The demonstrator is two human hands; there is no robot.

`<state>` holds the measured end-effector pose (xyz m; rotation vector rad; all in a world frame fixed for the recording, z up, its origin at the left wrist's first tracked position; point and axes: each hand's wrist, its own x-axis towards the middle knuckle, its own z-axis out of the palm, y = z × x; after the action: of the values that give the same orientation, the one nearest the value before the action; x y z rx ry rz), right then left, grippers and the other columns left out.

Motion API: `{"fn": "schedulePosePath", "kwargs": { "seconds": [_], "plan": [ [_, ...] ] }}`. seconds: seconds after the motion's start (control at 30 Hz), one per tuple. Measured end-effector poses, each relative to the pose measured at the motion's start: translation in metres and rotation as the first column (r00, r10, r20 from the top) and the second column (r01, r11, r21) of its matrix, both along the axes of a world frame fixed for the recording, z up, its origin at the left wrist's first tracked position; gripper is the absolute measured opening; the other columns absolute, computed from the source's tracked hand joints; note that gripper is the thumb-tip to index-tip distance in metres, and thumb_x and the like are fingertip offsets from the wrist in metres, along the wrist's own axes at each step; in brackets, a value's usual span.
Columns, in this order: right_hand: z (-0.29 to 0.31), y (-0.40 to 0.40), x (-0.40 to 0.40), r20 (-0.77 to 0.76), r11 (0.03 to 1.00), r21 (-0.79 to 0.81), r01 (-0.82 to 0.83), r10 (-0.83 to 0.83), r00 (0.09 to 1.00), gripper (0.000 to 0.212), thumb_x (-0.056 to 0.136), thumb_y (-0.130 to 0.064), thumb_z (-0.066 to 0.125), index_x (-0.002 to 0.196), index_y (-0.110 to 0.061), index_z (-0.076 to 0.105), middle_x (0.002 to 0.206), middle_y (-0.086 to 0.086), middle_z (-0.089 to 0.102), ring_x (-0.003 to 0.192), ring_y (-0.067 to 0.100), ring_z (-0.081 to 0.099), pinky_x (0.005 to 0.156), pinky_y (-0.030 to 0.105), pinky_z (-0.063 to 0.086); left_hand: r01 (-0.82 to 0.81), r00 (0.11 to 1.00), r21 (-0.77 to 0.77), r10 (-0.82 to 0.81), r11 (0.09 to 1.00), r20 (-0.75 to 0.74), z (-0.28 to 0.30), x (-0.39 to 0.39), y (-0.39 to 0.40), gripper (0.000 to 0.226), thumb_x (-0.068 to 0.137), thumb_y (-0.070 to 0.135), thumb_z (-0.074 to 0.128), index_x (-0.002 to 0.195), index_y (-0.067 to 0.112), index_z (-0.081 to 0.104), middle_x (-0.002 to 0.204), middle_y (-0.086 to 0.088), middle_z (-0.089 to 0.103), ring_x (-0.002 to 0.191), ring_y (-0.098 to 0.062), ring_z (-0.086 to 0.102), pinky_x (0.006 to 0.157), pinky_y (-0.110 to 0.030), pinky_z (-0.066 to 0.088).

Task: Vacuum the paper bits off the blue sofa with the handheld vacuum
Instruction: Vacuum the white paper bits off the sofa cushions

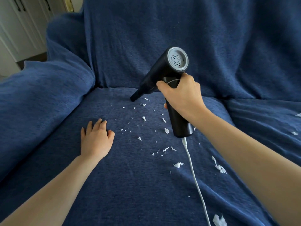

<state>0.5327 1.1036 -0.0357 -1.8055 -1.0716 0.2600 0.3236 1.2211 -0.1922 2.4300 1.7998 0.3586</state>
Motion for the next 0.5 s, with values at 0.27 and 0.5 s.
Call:
{"fn": "schedulePosePath", "kwargs": {
  "seconds": [0.27, 0.5],
  "plan": [
    [-0.008, 0.007, -0.033, -0.033, 0.99, 0.001, -0.143, 0.143, 0.989, 0.023, 0.087, -0.038, 0.068, 0.08, -0.02, 0.055, 0.067, -0.002, 0.067, 0.049, 0.016, 0.07, 0.064, 0.03, 0.06, 0.05, 0.994, -0.055, -0.055, 0.997, -0.091, 0.001, 0.0, -0.016, 0.068, 0.095, 0.054, 0.027, 0.152, 0.019, 0.017, 0.161, -0.003, 0.009, 0.148, -0.028, 0.003, 0.12, -0.048, 0.004],
    [-0.001, -0.013, -0.019, 0.006, 0.997, -0.005, -0.072, 0.072, 0.997, 0.024, 0.085, -0.043, 0.065, 0.087, -0.02, 0.059, 0.081, 0.003, 0.071, 0.065, 0.023, 0.073, 0.074, 0.039, 0.062, 0.089, 0.989, -0.077, -0.097, 0.993, -0.114, 0.003, -0.002, -0.042, 0.07, 0.095, 0.057, 0.025, 0.153, 0.021, 0.011, 0.162, -0.004, 0.002, 0.148, -0.027, -0.004, 0.12, -0.046, 0.0]
  ]
}}
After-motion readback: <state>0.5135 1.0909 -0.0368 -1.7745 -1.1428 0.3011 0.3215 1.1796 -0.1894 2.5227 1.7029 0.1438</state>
